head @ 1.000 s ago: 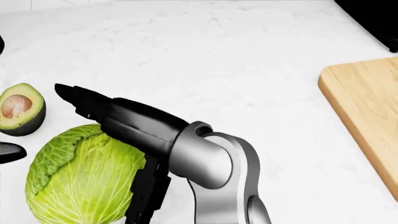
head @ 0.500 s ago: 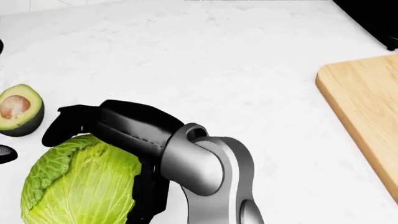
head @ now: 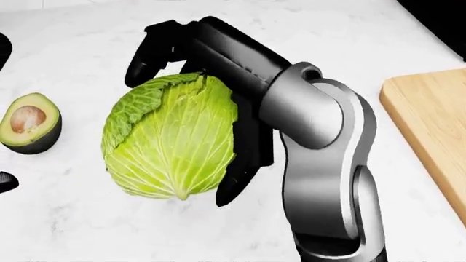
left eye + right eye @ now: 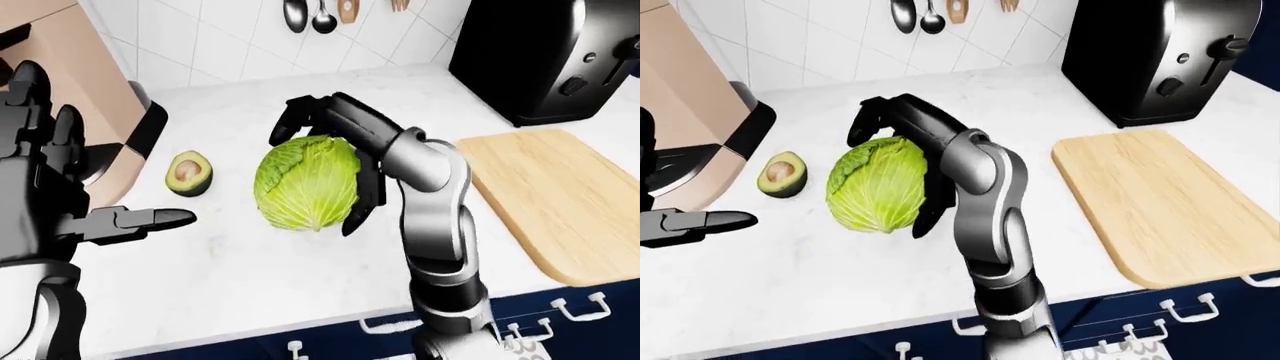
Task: Place the lettuce and the avocado on separate cutting boards.
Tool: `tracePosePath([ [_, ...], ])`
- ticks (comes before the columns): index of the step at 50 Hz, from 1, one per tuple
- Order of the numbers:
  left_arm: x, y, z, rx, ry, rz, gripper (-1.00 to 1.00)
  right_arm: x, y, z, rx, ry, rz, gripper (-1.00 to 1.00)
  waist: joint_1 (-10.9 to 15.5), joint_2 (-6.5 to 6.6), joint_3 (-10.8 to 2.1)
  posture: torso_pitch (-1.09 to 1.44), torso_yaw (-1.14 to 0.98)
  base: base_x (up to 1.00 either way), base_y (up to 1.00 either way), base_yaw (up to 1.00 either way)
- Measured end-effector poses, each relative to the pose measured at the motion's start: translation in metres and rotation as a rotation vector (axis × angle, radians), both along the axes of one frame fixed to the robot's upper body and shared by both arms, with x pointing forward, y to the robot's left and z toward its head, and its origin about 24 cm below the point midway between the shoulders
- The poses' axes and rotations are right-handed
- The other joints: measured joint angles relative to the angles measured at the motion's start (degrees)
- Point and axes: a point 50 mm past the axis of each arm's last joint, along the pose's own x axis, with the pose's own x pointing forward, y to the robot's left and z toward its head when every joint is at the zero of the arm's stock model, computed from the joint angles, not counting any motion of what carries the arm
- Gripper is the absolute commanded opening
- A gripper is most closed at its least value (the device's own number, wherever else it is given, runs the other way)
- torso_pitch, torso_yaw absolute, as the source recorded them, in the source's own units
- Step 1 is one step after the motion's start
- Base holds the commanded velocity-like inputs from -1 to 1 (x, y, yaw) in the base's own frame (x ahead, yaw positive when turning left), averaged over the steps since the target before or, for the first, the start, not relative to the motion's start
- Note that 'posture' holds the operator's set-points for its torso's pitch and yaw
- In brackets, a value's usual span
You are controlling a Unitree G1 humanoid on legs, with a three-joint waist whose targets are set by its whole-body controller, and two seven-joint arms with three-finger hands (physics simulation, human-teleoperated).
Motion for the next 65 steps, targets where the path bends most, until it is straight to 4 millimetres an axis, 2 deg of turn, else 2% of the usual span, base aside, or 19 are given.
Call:
tracePosePath([
  [7, 0.001, -0.001, 0.001, 0.001, -0.001, -0.004, 1.00, 0.006, -0.030, 0.029, 0.021, -0.074, -0.110, -1.00, 0.1, -0.32, 0.28, 0.00, 0.00, 0.00, 0.00, 0.00],
  [14, 0.002, 0.000, -0.003, -0.006, 0.008, -0.003, 1.00, 0.000, -0.058, 0.049, 0.056, -0.120, -0.208, -1.00, 0.3, -0.66, 0.52, 0.00, 0.00, 0.00, 0.00, 0.00],
  [30, 0.002, 0.002, -0.006, -0.007, 0.008, 0.003, 1.00, -0.032, -0.141, 0.090, 0.091, -0.209, -0.479, -1.00, 0.7, -1.45, 0.77, 0.00, 0.00, 0.00, 0.00, 0.00],
  [43, 0.003, 0.000, -0.005, -0.003, 0.006, -0.005, 1.00, -0.044, -0.166, 0.082, 0.108, -0.186, -0.562, -1.00, 0.8, -1.55, 0.89, 0.00, 0.00, 0.00, 0.00, 0.00],
  [51, 0.005, -0.001, -0.005, -0.004, 0.013, -0.005, 1.00, -0.061, -0.197, 0.087, 0.129, -0.215, -0.696, -1.00, 1.0, -2.12, 0.74, 0.00, 0.00, 0.00, 0.00, 0.00],
  [59, 0.005, 0.000, -0.008, -0.003, 0.017, -0.005, 1.00, -0.067, -0.221, 0.069, 0.141, -0.180, -0.810, -1.00, 1.0, -2.34, 0.62, 0.00, 0.00, 0.00, 0.00, 0.00],
  [65, 0.006, -0.001, -0.010, -0.004, 0.024, -0.009, 1.00, -0.076, -0.232, 0.063, 0.139, -0.164, -0.860, -1.00, 1.2, -2.40, 0.71, 0.00, 0.00, 0.00, 0.00, 0.00],
])
